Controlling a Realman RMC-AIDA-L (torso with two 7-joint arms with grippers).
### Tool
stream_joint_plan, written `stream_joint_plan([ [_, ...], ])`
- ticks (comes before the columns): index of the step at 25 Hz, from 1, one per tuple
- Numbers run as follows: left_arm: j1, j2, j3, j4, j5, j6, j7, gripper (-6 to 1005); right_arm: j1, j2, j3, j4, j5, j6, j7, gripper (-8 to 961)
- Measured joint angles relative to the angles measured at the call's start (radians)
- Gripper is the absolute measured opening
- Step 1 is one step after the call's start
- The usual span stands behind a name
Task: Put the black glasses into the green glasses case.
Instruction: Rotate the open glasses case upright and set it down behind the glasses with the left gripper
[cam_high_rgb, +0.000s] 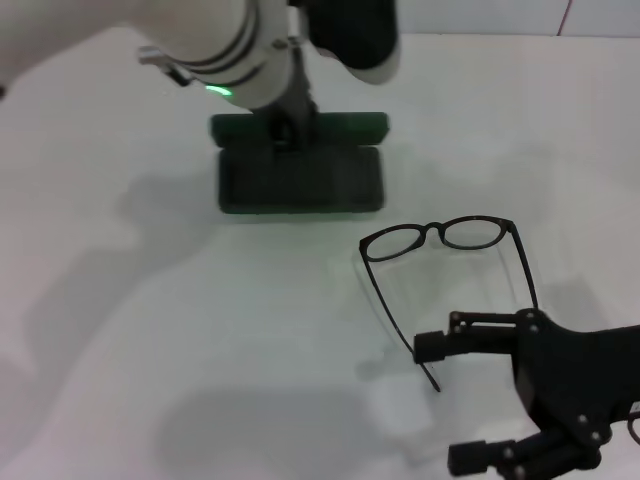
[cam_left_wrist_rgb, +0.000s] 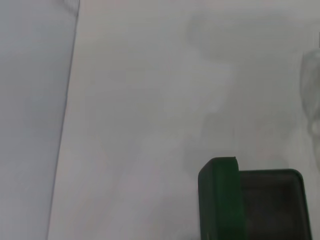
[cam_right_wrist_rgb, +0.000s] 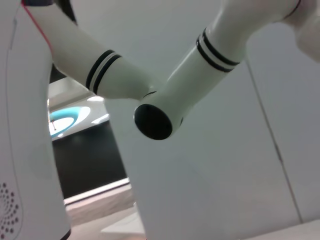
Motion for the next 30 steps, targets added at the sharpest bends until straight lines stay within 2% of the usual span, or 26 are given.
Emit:
stream_joint_plan([
  [5,-0.057,-0.001,0.011,-0.08,-0.101,-0.078,0.054,207,-0.042,-0.006,0.037,-0.001,0.012,-0.009,-0.005,884],
  [14,-0.1,-0.005,0.076,-0.225,-0.133,-0.182,0.071,208,-0.043,-0.006,0.044,-0.001,0.012,0.001,-0.007,884],
  [21,-0.094,-0.005,0.094,-0.233,-0.125,-0.237,0.067,207,-0.046,-0.006,0.068,-0.001,0.012,0.002,-0.008,884],
  [30,-0.09,-0.004,0.09,-0.24,-0.125,-0.237,0.062,211,-0.051,-0.006,0.086,-0.001,0.012,-0.003,-0.008,885],
])
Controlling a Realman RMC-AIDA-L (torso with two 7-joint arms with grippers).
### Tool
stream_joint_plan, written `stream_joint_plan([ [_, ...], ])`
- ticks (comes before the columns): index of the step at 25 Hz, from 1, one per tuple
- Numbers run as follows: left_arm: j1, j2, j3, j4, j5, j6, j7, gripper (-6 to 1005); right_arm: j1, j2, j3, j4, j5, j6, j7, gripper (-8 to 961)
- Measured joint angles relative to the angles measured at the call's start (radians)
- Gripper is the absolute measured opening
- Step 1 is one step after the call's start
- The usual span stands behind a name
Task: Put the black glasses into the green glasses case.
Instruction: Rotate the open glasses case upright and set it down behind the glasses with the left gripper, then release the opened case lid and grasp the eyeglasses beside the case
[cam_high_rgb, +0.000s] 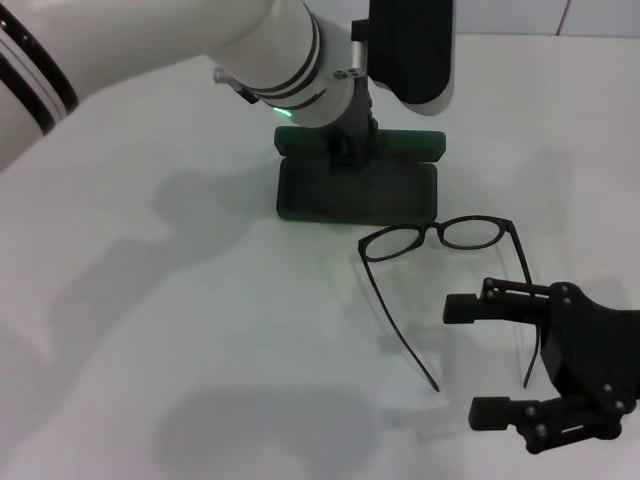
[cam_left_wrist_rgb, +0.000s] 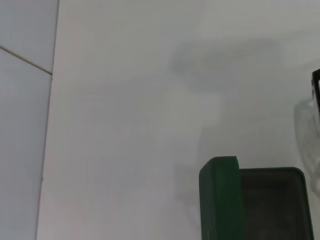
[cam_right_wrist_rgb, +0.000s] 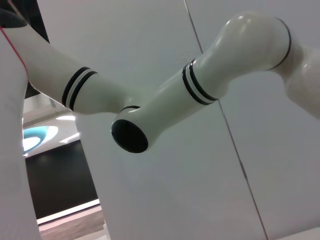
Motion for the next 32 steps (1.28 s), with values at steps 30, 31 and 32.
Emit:
stream_joint_plan([
  [30,0.493,0.006,-0.229,0.64,-0.443,-0.061,-0.124,421,0.096,-0.093,0.059,-0.056,-0.064,0.102,0.084,884],
  [31,0.534,0.006,-0.265,0.621,-0.578,-0.066,-0.056,418,0.139,-0.112,0.06,-0.088,-0.095,0.136,0.163,884],
  [32,0.582,0.007,-0.307,0.588,-0.756,-0.066,0.036,415,0.145,-0.114,0.06,-0.097,-0.103,0.144,0.177,866],
])
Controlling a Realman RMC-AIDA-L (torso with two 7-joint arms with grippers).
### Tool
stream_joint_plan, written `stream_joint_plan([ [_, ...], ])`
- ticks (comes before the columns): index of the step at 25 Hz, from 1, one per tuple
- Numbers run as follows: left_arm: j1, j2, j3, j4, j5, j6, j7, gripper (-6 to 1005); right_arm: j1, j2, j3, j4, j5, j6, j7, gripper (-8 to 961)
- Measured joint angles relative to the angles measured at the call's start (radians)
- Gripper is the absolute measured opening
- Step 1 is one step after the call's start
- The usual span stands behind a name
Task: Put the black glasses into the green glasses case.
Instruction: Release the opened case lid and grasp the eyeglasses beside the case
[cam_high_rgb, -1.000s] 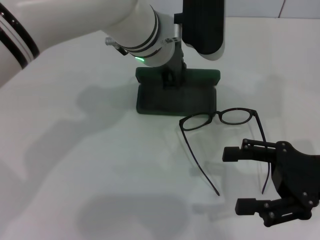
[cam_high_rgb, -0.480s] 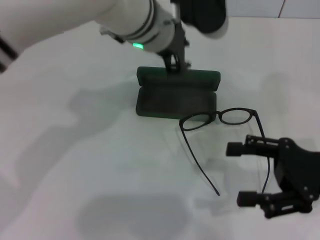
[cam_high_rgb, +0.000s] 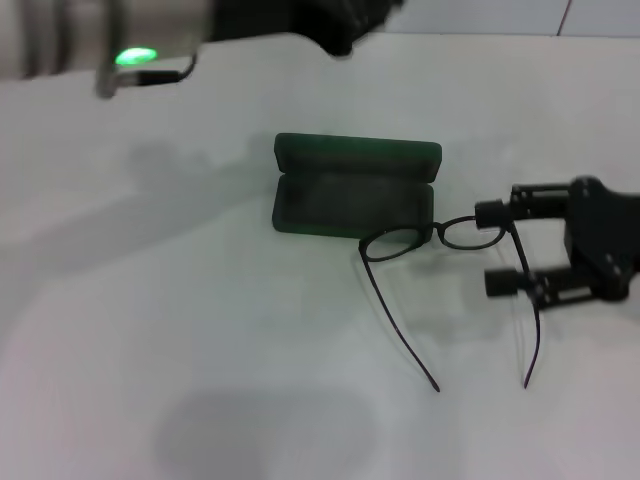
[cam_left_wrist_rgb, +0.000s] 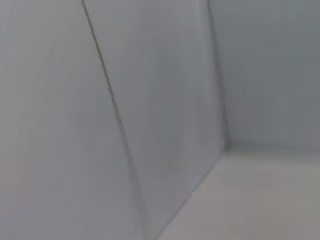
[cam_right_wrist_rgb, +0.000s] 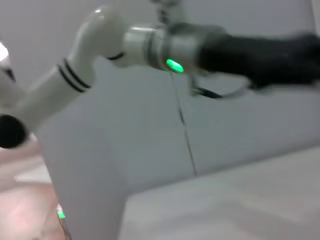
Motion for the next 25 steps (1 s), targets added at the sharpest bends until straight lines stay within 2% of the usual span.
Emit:
stream_joint_plan([
  [3,0.098,0.0,-0.093,-0.176,-0.391,0.066,0.239,322,0.043,-0.014,0.0,-0.079,-0.095,0.063,0.122,810],
  [5,0.125,0.0,-0.153,-0.336,-0.587,0.175,0.387,260,0.082,-0.02,0.001,-0.127,-0.202,0.104,0.212,784],
  [6,0.132,0.001,-0.188,-0.432,-0.657,0.246,0.46,229,0.105,-0.021,0.001,-0.139,-0.25,0.116,0.246,777],
  [8,0.13,0.005,-0.258,-0.616,-0.756,0.416,0.606,62,0.173,-0.02,0.0,-0.143,-0.36,0.138,0.318,762],
  [11,0.118,0.015,-0.354,-0.846,-0.767,0.613,0.75,63,0.276,-0.002,-0.005,-0.134,-0.515,0.173,0.412,747],
  [13,0.109,0.029,-0.385,-0.951,-0.736,0.691,0.822,64,0.339,0.019,-0.007,-0.122,-0.614,0.186,0.447,746],
  [16,0.103,0.046,-0.391,-1.079,-0.681,0.738,0.918,66,0.429,0.06,-0.006,-0.085,-0.738,0.209,0.466,746],
  [19,0.106,0.046,-0.392,-1.134,-0.667,0.742,0.962,67,0.478,0.098,-0.01,-0.071,-0.814,0.241,0.475,747],
  [21,0.111,0.044,-0.393,-1.165,-0.667,0.743,0.99,67,0.501,0.115,-0.023,-0.067,-0.841,0.261,0.481,747],
  [25,0.124,0.036,-0.394,-1.196,-0.667,0.747,1.021,68,0.538,0.121,-0.146,-0.054,-0.849,0.319,0.549,725],
])
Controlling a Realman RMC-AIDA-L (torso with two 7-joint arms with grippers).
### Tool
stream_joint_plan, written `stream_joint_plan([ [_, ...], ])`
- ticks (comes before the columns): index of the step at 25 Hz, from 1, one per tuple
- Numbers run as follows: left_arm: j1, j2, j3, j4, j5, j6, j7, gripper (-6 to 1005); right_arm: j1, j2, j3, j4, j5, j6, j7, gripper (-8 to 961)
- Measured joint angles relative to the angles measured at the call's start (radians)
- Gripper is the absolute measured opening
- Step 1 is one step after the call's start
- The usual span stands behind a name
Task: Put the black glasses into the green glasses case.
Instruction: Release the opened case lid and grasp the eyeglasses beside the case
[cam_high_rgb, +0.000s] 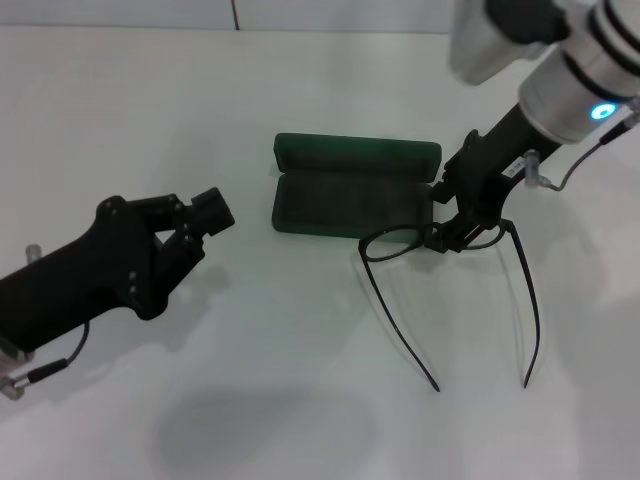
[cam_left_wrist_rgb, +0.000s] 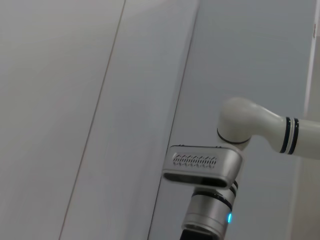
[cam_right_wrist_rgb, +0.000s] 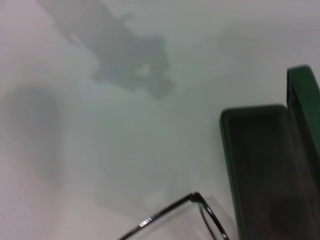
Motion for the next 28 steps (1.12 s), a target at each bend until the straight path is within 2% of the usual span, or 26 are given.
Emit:
stream_joint_plan([
  [3,0.004,-0.004,0.0,-0.03,0.0,0.001,0.019,68,0.02,-0.001,-0.076,0.007,-0.003,0.031,0.042,709],
  [9,0.0,-0.006,-0.001,-0.084,-0.001,-0.001,0.054,68,0.026,0.004,-0.109,0.013,0.001,0.045,0.049,656],
  [14,-0.006,-0.006,-0.002,-0.09,-0.001,-0.007,0.056,68,0.027,0.005,-0.13,0.028,0.01,0.06,0.052,657],
  [20,-0.008,-0.006,-0.002,-0.092,-0.002,-0.014,0.06,69,0.027,0.005,-0.166,0.048,0.024,0.099,0.056,528],
  [25,-0.006,-0.006,-0.002,-0.092,-0.008,-0.023,0.061,69,0.021,0.005,-0.167,0.049,0.035,0.112,0.056,296],
  [28,-0.004,-0.006,-0.009,-0.093,-0.009,-0.023,0.062,69,0.02,0.005,-0.17,0.056,0.038,0.113,0.049,263],
])
